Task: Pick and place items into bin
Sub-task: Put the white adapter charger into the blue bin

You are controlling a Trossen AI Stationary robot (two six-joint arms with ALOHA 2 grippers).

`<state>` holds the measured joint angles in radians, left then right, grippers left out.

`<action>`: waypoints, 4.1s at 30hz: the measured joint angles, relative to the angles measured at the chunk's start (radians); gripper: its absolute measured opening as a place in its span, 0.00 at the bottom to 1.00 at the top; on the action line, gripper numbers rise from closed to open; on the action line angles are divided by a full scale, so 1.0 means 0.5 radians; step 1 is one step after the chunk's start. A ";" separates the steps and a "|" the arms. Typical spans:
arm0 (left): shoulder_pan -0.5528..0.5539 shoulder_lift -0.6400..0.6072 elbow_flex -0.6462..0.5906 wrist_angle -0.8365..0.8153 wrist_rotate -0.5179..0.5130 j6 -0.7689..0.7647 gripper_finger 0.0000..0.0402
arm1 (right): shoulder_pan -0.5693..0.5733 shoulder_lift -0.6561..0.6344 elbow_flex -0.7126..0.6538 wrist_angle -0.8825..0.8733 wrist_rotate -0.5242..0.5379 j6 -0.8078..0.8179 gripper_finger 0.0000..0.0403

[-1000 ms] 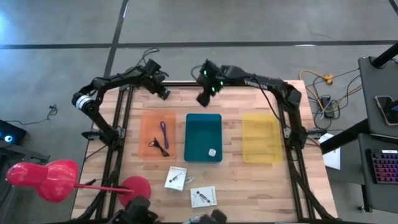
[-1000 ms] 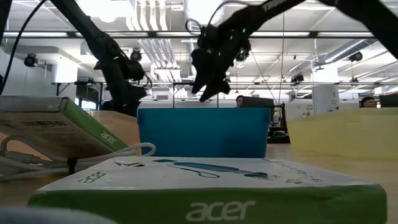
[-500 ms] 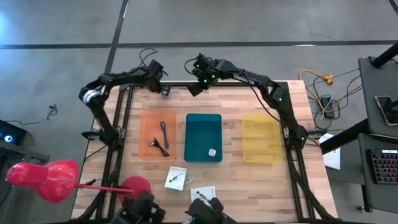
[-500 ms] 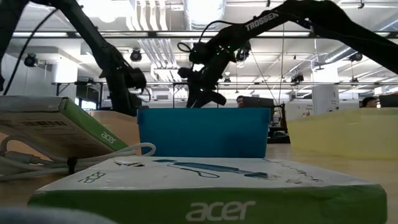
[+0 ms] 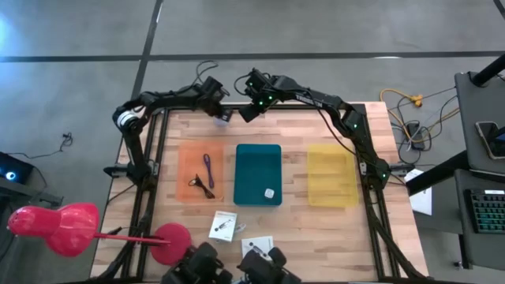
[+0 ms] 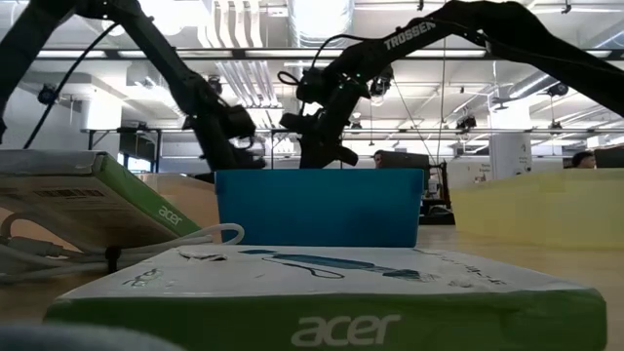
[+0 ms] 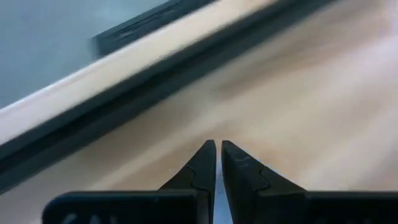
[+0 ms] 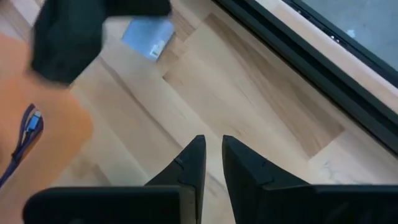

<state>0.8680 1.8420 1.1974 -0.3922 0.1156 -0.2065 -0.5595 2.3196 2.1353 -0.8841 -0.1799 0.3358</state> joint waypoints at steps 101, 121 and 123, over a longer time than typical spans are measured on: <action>0.040 -1.647 -0.348 -0.375 0.391 -0.416 0.23 | 0.121 0.319 0.266 -0.133 0.007 -0.956 0.69; 0.003 -0.777 -0.561 -0.105 0.407 -0.053 0.02 | 0.128 0.230 0.430 -0.710 -0.077 -0.474 0.45; 0.003 -0.689 -0.548 -0.080 0.383 -0.011 0.03 | 0.128 0.221 0.430 -0.761 -0.076 -0.474 0.38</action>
<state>0.8696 1.4976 0.9232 -0.4324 0.3073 -0.2118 -0.4957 2.4302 2.3505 -1.2644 -0.2178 0.0990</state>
